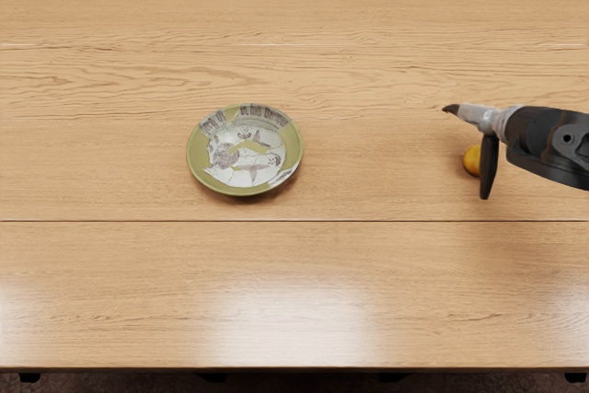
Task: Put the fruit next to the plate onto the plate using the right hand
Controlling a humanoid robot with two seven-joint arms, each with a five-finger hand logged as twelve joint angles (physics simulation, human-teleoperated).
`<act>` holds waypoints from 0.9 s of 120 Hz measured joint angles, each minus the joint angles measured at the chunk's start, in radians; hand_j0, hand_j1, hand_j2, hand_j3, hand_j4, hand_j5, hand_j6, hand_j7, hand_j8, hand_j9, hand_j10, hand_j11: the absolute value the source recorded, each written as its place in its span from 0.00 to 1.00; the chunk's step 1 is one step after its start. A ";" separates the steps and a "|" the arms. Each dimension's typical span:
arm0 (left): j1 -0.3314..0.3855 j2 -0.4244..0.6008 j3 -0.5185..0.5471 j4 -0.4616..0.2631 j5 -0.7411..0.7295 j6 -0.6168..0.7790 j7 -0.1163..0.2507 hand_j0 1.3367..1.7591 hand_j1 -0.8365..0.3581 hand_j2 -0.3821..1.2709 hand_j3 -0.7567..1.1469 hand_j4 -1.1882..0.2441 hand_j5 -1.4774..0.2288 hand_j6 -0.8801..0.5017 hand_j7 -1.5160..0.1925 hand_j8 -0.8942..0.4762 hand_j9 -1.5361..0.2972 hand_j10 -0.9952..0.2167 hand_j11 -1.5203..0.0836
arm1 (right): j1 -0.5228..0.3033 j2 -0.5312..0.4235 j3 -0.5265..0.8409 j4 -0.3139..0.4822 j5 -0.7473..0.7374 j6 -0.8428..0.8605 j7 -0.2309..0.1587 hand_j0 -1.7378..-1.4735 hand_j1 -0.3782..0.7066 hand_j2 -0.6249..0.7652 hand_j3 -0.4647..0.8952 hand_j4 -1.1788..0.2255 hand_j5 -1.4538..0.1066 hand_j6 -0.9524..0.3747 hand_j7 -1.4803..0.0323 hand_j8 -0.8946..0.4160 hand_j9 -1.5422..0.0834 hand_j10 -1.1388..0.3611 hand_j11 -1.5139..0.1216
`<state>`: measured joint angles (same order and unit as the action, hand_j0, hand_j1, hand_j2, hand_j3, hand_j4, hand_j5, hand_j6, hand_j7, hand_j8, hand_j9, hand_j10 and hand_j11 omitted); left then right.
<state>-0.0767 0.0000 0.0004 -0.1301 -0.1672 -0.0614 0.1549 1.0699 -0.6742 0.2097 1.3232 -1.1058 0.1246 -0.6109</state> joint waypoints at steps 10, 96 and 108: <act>0.000 0.000 0.000 0.000 0.000 0.000 0.000 0.76 0.97 0.23 0.40 0.82 0.85 0.62 0.87 0.64 0.82 0.80 0.93 | -0.012 -0.005 -0.001 0.003 -0.005 -0.015 0.000 0.30 0.03 0.45 0.34 0.84 0.93 0.71 0.98 0.68 0.95 0.76 0.93; 0.000 0.000 0.000 0.000 0.000 0.000 0.000 0.76 0.97 0.23 0.40 0.82 0.85 0.62 0.87 0.64 0.82 0.80 0.93 | -0.071 0.052 -0.010 -0.056 -0.121 -0.116 0.000 0.30 0.03 0.45 0.34 0.84 0.93 0.71 0.98 0.68 0.95 0.76 0.93; 0.000 0.000 0.000 0.000 0.000 0.000 0.000 0.76 0.97 0.23 0.40 0.82 0.85 0.62 0.87 0.64 0.82 0.80 0.93 | -0.080 0.056 -0.010 -0.056 -0.130 -0.134 0.000 0.30 0.03 0.45 0.34 0.84 0.93 0.71 0.98 0.68 0.95 0.76 0.93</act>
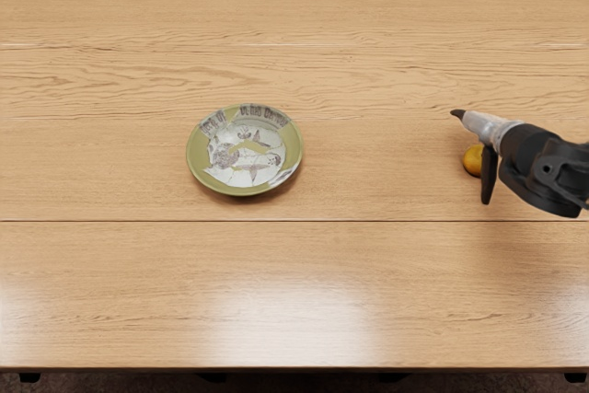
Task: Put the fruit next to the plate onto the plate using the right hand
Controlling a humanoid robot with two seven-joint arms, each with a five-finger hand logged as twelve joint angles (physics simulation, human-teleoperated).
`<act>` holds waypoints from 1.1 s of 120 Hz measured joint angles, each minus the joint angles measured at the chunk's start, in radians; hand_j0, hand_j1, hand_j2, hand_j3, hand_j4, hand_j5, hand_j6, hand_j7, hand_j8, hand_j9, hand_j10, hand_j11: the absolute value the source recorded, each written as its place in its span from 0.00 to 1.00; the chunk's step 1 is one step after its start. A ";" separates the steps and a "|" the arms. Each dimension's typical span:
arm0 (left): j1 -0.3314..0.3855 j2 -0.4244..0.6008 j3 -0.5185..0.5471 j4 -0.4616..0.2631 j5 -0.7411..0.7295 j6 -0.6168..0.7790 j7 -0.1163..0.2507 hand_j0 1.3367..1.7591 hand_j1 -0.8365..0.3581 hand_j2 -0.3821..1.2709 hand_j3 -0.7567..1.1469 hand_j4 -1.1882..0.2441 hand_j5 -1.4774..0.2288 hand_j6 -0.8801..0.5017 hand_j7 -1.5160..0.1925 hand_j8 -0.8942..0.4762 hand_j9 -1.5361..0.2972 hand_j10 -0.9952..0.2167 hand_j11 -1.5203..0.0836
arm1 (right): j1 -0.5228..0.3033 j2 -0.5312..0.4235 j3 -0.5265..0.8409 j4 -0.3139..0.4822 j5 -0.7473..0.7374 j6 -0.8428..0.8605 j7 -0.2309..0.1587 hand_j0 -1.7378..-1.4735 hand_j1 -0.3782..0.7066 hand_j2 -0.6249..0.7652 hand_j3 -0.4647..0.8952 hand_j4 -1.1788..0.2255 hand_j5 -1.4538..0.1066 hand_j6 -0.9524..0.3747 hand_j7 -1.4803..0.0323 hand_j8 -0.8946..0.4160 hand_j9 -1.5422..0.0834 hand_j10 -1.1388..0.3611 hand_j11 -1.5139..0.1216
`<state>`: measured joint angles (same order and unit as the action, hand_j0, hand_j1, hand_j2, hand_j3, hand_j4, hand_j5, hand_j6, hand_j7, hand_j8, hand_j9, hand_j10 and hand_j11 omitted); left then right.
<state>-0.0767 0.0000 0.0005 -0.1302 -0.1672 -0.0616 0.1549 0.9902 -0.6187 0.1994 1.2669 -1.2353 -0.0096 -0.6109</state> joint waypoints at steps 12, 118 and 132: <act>0.000 0.000 0.000 0.000 0.000 0.000 0.000 0.76 0.97 0.23 0.40 0.82 0.85 0.62 0.87 0.64 0.82 0.80 0.93 | -0.009 0.005 0.001 -0.001 -0.011 -0.019 0.000 0.30 0.03 0.45 0.34 0.83 0.93 0.71 0.98 0.68 0.95 0.75 0.92; 0.000 0.000 0.000 0.000 0.000 0.000 0.000 0.76 0.97 0.23 0.40 0.82 0.85 0.62 0.87 0.64 0.82 0.80 0.93 | -0.026 0.032 -0.015 -0.027 -0.107 -0.055 0.000 0.30 0.21 0.43 0.34 0.72 0.80 0.59 0.84 0.55 0.82 0.65 0.80; 0.000 0.000 0.000 0.000 0.000 0.000 0.000 0.76 0.97 0.23 0.40 0.82 0.85 0.62 0.87 0.64 0.82 0.80 0.93 | -0.028 0.037 -0.014 -0.026 -0.114 -0.058 0.000 0.30 0.21 0.43 0.34 0.72 0.79 0.59 0.84 0.55 0.82 0.65 0.79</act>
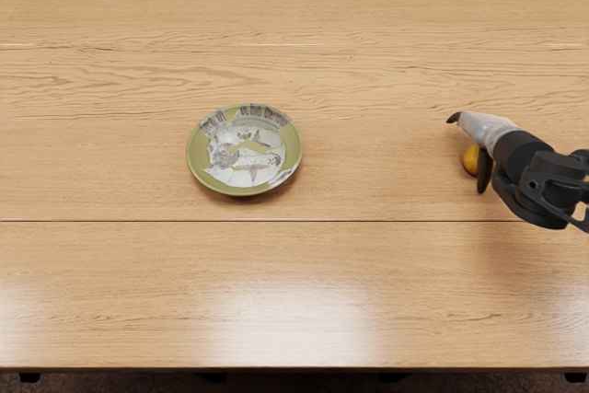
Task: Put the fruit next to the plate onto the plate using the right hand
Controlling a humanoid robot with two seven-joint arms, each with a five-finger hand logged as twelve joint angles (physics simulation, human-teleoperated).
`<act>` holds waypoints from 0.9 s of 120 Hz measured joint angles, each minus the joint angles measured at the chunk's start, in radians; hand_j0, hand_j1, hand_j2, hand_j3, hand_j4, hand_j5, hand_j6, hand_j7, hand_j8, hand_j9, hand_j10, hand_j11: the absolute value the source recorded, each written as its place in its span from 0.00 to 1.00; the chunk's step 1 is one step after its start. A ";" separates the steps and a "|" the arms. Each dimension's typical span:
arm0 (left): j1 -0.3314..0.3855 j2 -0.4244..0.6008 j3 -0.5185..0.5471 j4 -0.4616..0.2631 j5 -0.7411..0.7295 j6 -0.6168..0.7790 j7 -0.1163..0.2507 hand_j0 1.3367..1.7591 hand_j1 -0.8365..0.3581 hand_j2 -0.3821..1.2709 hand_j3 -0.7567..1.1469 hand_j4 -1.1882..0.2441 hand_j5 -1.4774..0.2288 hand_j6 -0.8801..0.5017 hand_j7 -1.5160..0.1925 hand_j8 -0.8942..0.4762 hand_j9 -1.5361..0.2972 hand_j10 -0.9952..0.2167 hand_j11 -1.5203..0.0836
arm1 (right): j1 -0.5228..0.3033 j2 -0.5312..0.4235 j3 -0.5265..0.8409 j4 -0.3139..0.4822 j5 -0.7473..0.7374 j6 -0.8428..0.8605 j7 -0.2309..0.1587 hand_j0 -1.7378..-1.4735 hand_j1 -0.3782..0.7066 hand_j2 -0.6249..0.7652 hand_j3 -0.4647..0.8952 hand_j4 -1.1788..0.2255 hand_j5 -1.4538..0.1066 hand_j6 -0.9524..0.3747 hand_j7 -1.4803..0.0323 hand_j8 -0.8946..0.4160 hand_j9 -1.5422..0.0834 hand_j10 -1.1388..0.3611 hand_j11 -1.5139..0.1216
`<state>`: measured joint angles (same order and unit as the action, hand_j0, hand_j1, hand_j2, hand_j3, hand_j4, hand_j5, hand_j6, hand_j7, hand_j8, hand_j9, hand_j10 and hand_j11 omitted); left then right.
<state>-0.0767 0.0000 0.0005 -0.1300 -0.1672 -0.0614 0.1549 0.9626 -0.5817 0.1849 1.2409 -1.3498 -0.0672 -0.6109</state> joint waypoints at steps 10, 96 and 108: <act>0.000 0.000 0.000 0.000 0.000 0.000 0.000 0.76 0.97 0.23 0.40 0.82 0.85 0.62 0.87 0.64 0.82 0.80 0.93 | 0.000 -0.001 0.000 0.006 -0.001 -0.001 0.000 0.30 0.21 0.43 0.34 0.72 0.79 0.59 0.84 0.55 0.82 0.65 0.79; 0.000 0.000 0.000 0.000 0.000 0.000 0.000 0.76 0.97 0.23 0.40 0.82 0.85 0.62 0.87 0.64 0.82 0.80 0.93 | -0.009 -0.070 0.005 0.071 0.004 0.001 0.000 0.30 0.26 0.42 0.34 0.68 0.75 0.55 0.79 0.51 0.78 0.61 0.76; 0.000 0.000 0.000 0.000 0.000 0.000 0.000 0.76 0.97 0.23 0.40 0.82 0.85 0.62 0.87 0.64 0.82 0.80 0.93 | -0.011 -0.069 0.005 0.071 0.004 0.000 0.000 0.30 0.28 0.42 0.34 0.67 0.74 0.54 0.78 0.50 0.76 0.60 0.74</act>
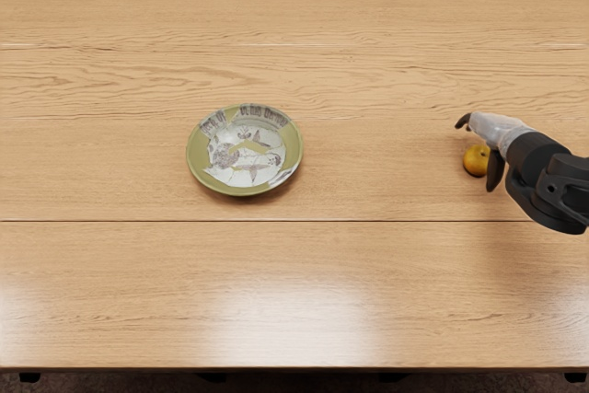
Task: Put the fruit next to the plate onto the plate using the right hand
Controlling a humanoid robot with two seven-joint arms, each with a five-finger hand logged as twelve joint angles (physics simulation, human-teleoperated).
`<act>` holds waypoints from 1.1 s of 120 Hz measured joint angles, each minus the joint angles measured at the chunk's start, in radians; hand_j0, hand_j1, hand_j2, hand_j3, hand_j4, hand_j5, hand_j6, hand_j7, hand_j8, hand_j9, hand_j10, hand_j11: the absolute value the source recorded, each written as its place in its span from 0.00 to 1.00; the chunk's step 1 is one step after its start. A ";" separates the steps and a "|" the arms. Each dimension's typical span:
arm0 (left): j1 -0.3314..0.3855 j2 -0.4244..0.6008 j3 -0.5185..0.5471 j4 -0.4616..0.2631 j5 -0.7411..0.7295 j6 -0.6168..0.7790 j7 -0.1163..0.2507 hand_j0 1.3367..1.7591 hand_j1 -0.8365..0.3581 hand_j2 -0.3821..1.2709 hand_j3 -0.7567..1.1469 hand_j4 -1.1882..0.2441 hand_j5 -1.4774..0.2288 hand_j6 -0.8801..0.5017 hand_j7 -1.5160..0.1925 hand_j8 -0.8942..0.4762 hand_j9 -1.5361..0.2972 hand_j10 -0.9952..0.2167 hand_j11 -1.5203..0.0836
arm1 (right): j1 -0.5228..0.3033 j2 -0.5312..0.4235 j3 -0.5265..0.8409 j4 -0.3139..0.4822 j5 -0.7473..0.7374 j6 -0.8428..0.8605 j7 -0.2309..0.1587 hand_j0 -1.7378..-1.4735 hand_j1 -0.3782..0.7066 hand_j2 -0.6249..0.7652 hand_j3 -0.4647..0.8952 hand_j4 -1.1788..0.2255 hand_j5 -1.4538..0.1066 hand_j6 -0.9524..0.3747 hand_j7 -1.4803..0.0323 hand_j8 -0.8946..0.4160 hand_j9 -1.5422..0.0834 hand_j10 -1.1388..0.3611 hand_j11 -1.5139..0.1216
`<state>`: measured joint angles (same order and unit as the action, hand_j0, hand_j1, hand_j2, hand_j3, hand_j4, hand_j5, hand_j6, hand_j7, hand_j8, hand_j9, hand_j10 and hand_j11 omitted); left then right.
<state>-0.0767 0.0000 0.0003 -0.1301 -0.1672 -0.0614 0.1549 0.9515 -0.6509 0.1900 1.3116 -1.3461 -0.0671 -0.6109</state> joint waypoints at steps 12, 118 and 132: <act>0.000 0.000 0.000 0.000 0.000 0.000 0.000 0.76 0.97 0.23 0.40 0.82 0.85 0.62 0.87 0.64 0.82 0.80 0.93 | -0.002 0.000 -0.001 -0.001 0.000 -0.001 0.000 0.30 0.29 0.42 0.34 0.66 0.73 0.53 0.77 0.49 0.75 0.59 0.73; 0.000 0.000 0.000 0.000 0.000 0.000 0.000 0.76 0.97 0.23 0.40 0.82 0.85 0.62 0.87 0.64 0.82 0.80 0.93 | -0.021 0.009 -0.003 -0.017 -0.003 -0.038 0.000 0.30 0.42 0.40 0.34 0.58 0.64 0.45 0.67 0.41 0.66 0.52 0.64; 0.000 0.000 0.000 0.000 0.000 0.000 0.000 0.76 0.97 0.23 0.40 0.82 0.85 0.62 0.87 0.64 0.82 0.80 0.93 | -0.022 0.009 -0.003 -0.019 -0.003 -0.040 0.000 0.30 0.45 0.40 0.34 0.56 0.61 0.43 0.65 0.39 0.64 0.50 0.62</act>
<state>-0.0767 0.0000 0.0002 -0.1303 -0.1672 -0.0614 0.1549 0.9298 -0.6416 0.1871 1.2927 -1.3494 -0.1076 -0.6109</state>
